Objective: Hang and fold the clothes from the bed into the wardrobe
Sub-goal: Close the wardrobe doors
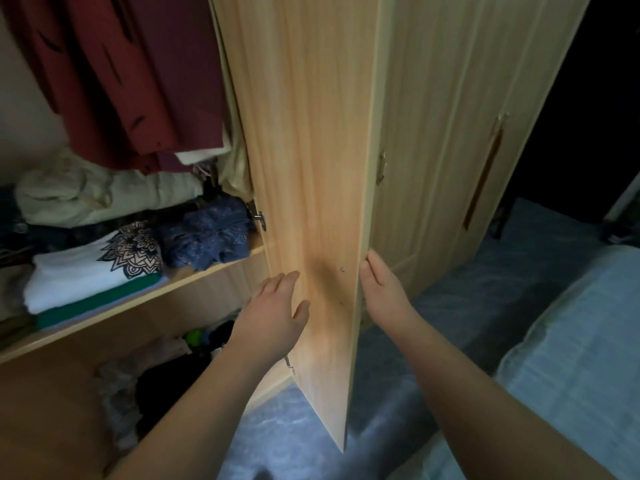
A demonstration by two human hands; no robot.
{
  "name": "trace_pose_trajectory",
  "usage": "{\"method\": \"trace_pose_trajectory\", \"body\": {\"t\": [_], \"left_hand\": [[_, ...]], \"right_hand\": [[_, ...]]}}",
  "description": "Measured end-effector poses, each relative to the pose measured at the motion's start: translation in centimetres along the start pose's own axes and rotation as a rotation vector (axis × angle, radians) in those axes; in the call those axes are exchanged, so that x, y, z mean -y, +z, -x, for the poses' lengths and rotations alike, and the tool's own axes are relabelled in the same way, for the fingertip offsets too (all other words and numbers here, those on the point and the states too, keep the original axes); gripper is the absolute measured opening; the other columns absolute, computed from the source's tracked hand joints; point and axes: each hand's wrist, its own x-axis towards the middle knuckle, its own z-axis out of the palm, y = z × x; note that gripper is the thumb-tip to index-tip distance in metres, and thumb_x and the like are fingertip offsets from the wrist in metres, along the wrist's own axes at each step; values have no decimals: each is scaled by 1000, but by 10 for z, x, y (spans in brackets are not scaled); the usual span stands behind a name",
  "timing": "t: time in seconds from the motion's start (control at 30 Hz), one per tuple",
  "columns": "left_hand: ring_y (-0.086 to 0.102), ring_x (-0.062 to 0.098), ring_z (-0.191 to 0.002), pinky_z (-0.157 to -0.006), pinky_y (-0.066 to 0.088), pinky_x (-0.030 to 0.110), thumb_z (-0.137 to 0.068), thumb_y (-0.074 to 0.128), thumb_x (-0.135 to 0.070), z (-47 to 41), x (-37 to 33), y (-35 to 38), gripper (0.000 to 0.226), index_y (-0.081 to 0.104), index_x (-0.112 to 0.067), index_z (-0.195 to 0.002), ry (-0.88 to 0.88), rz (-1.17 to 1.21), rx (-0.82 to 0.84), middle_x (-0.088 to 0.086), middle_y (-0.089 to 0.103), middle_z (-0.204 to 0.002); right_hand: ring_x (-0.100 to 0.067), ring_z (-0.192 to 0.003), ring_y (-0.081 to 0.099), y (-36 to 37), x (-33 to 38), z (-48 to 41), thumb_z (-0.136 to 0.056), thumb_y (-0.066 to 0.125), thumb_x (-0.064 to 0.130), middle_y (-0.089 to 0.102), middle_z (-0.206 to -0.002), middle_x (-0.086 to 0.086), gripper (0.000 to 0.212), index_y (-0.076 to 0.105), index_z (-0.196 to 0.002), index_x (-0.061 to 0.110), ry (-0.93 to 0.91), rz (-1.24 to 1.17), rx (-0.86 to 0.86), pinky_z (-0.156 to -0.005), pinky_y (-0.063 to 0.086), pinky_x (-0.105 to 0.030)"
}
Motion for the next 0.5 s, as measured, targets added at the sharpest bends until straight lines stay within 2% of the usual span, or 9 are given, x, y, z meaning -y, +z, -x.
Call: {"method": "trace_pose_trajectory", "body": {"t": [0.07,0.1,0.17,0.23,0.3,0.33,0.43,0.5], "left_hand": [[32,20,-142,-113,36,43,-100,44,-44,10,19,-3,58,28,-27,-153,-47,-12,-10,-3,38,-155],[33,20,-142,-113,36,44,-99,45,-43,15,29,-5,57,30,-27,-152,-69,-20,-16,-4,38,-155],[34,20,-141,-113,37,43,-98,47,-42,26,48,-7,57,31,-28,-151,-106,-44,-32,-6,39,-154],[35,20,-140,-113,36,41,-97,48,-42,36,67,-10,57,33,-28,-150,-132,-67,-52,-6,40,-153],[36,20,-139,-113,35,39,-96,50,-40,46,87,-15,57,34,-27,-149,-170,-69,-74,-5,43,-151],[37,21,-138,-114,36,39,-96,51,-40,51,97,-18,56,35,-27,-148,-195,-63,-84,-4,44,-150],[36,22,-139,-115,34,39,-98,50,-40,64,130,-30,55,34,-25,-148,-276,-51,-111,-2,44,-149],[32,22,-144,-118,29,38,-99,49,-39,72,156,-41,54,34,-24,-149,-329,-42,-132,-1,41,-153]], "right_hand": [[8,-94,59,12,-6,7,-104,36,29,65,-100,24,26,57,-105,45,-36,-36,-20,-78,45,-13],[10,-97,59,16,-9,9,-103,38,29,64,-103,27,28,56,-107,50,-45,-45,-9,-79,44,-11],[5,-107,59,24,-11,12,-98,43,35,65,-113,25,27,56,-117,50,-69,-57,49,-89,47,-22],[-5,-116,59,40,-11,14,-94,49,40,63,-124,17,37,54,-130,41,-112,-64,117,-98,49,-35],[-11,-116,61,65,-9,16,-91,55,40,60,-127,10,42,52,-133,38,-180,-68,151,-99,51,-42],[-11,-114,61,80,-6,17,-90,58,39,59,-124,12,42,51,-131,42,-219,-59,158,-98,52,-41],[-6,-113,57,128,6,18,-88,62,42,51,-117,22,48,46,-133,49,-322,5,197,-95,47,-20],[0,-119,52,163,17,17,-90,61,44,47,-123,24,54,39,-140,49,-380,57,245,-98,38,-9]]}}
